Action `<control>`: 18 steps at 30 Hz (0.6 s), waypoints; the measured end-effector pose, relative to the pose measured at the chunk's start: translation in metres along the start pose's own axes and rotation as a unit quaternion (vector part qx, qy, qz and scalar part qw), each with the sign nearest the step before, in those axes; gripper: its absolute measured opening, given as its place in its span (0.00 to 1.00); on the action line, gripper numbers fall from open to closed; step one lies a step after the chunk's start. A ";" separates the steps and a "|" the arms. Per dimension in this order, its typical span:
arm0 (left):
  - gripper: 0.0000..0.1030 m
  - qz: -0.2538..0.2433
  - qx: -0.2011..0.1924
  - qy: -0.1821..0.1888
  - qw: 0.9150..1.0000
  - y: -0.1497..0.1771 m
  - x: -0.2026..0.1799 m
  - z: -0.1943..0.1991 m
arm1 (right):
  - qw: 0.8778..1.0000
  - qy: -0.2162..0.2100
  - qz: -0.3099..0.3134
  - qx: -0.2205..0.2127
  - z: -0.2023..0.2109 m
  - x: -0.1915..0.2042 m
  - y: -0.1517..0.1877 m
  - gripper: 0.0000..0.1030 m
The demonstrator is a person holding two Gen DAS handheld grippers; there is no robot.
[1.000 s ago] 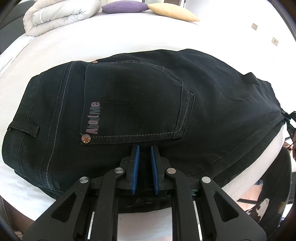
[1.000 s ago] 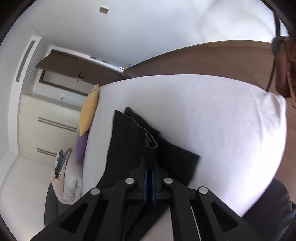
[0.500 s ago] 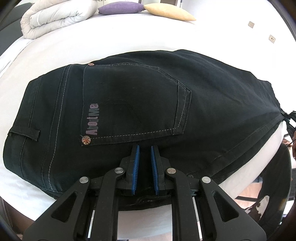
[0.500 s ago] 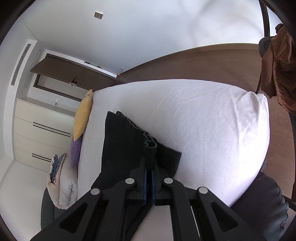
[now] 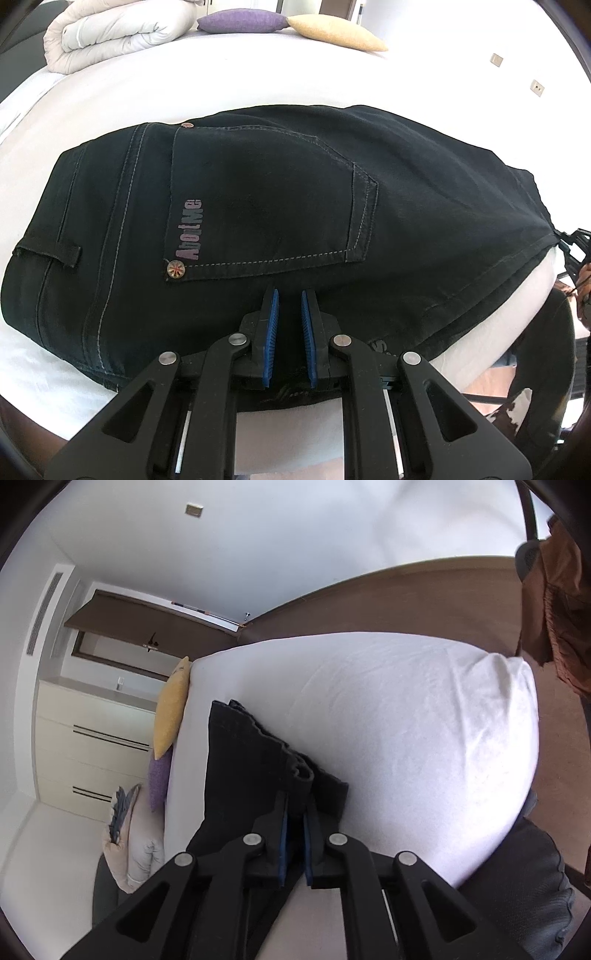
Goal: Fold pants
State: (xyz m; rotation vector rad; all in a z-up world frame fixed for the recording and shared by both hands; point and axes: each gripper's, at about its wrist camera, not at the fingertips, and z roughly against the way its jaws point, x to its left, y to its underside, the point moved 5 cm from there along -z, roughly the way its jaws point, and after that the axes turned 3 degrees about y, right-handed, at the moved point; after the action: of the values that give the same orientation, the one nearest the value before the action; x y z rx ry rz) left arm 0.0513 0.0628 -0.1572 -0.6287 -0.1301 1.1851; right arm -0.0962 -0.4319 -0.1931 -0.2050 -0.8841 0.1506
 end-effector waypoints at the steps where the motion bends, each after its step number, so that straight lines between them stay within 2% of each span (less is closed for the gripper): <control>1: 0.12 0.000 -0.002 0.001 1.000 0.001 0.001 0.003 | 1.000 0.016 0.012 -0.017 0.009 0.002 -0.004 0.13; 2: 0.12 0.001 -0.004 0.001 1.000 0.002 0.002 0.004 | 0.997 0.052 0.029 -0.045 0.024 0.004 -0.009 0.33; 3: 0.12 0.003 -0.006 0.002 1.000 0.003 0.003 0.006 | 0.996 0.060 0.034 -0.061 0.034 0.006 -0.012 0.43; 4: 0.12 0.005 -0.010 0.004 1.000 0.004 0.005 0.008 | 0.996 0.044 0.040 -0.068 0.044 0.012 -0.014 0.47; 6: 0.12 0.009 -0.015 0.007 1.000 0.007 0.007 0.010 | 0.997 0.017 0.059 -0.045 0.051 0.028 -0.009 0.47; 9: 0.12 0.015 -0.022 0.012 1.000 0.010 0.011 0.014 | 0.992 -0.035 0.114 0.032 0.043 0.069 0.027 0.47; 11: 0.12 0.020 -0.024 0.014 0.999 0.011 0.012 0.014 | 0.980 -0.078 0.147 0.108 0.027 0.099 0.071 0.47; 13: 0.12 0.021 -0.024 0.014 0.999 0.010 0.011 0.014 | 0.964 -0.117 0.151 0.185 0.007 0.119 0.117 0.47; 15: 0.12 0.020 -0.024 0.015 0.999 0.011 0.011 0.016 | 0.953 -0.131 0.137 0.237 -0.011 0.127 0.153 0.47; 18: 0.12 0.024 -0.026 0.022 0.999 0.013 0.013 0.016 | 0.940 -0.114 0.120 0.297 -0.036 0.123 0.194 0.47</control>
State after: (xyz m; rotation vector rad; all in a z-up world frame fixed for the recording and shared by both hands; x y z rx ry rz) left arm 0.0389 0.0833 -0.1531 -0.7066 -0.1103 1.2173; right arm 0.0001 -0.2217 -0.1688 0.2774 -1.0032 0.6705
